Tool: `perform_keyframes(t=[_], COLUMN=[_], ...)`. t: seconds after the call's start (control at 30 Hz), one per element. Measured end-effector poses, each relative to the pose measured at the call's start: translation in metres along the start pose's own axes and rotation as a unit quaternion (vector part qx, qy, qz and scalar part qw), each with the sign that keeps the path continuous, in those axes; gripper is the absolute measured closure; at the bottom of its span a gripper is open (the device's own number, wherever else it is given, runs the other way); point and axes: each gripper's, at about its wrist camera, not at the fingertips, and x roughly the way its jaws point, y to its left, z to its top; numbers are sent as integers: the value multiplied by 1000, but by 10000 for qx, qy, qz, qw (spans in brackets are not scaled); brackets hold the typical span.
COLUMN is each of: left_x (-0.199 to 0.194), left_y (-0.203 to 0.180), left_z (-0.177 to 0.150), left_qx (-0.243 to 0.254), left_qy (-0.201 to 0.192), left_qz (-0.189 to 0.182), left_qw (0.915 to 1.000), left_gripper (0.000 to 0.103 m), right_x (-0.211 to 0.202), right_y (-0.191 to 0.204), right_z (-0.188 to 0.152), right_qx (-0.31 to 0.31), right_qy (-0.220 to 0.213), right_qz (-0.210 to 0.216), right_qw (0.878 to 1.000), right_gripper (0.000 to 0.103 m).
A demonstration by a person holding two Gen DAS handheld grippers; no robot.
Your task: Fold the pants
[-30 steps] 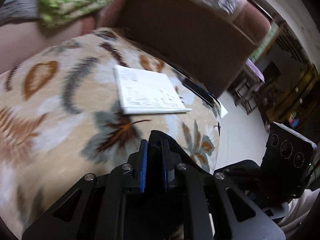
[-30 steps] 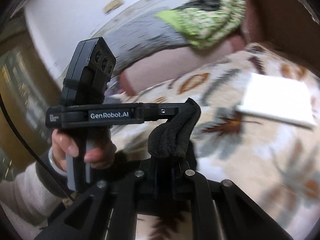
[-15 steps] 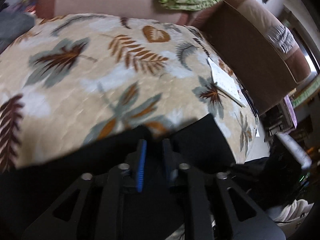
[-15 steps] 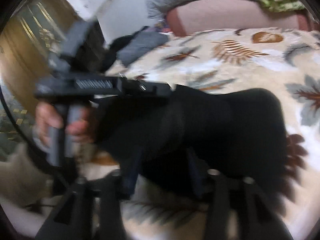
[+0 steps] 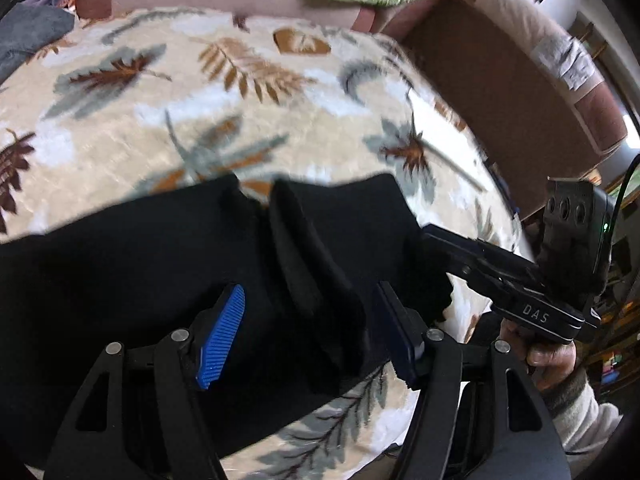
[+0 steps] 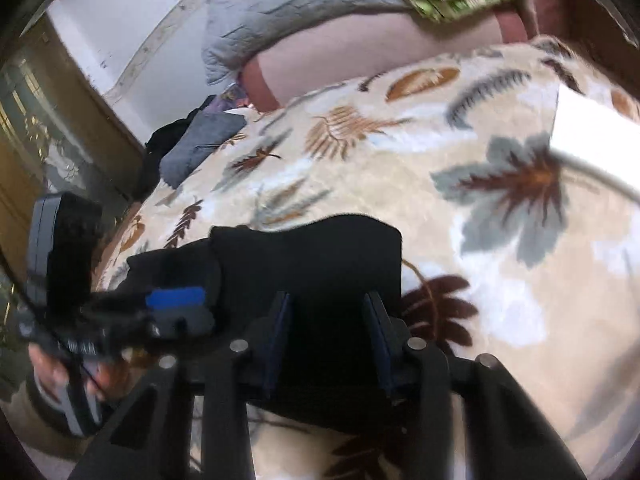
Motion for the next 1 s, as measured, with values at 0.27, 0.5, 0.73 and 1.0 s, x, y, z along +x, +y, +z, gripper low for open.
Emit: perform_keyframes(t=[0.27,0.5,0.73,1.0], left_x=[10,-23,-6,-15], left_y=[-20,-5,15,15], left_z=[1,-5,-19,-22], left_qx=[21,-57,-354,-394], left_qy=[37,-289,-180,-351], left_qz=[26,80,210,352], left_qw=[10000,9995,9990,9980], left_gripper=[91,92,91,79], right_x=[-26,-28,30,9], right_y=[-6,32,30,44], right_z=[3,11,5,9], right_qx=[83,-544,-523,-654], right_qy=[-263,-329,346,182], right_qz=[128,324,-39,28], right_qw=[9995,9975,9980,9977], right_gripper=[62,66,79,73])
